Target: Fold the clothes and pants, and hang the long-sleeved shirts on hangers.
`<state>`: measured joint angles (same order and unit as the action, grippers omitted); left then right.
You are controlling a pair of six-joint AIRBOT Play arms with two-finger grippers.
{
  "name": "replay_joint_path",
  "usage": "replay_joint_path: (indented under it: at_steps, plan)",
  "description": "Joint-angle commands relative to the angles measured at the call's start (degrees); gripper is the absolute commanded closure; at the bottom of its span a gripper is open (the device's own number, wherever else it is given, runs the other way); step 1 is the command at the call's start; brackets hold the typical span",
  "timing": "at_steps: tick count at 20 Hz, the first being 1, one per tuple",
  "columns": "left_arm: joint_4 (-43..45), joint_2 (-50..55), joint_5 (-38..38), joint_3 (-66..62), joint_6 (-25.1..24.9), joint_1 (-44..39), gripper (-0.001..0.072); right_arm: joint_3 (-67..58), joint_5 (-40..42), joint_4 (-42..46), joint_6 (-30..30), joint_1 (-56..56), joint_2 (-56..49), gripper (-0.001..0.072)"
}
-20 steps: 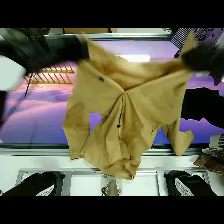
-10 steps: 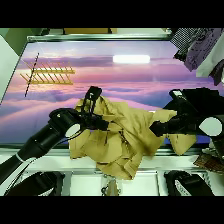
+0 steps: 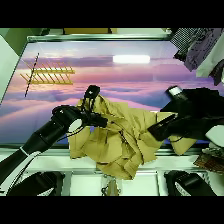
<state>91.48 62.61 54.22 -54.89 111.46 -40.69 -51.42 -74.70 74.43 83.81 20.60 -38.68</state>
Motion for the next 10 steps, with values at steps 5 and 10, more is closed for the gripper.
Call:
replay_joint_path:
  at_steps: [5, 10]
  plan:
    - [0.04, 0.22, 0.09, -0.22, -0.02, 0.33, 0.0693, 8.22, -0.50, 18.58, 34.93, 25.83, -8.17, 0.0133]
    - [0.02, 0.22, 0.24, -0.22, -0.02, 0.33, 0.0693, 8.87, 10.32, 21.40, 47.47, 28.41, -18.78, 0.0132]
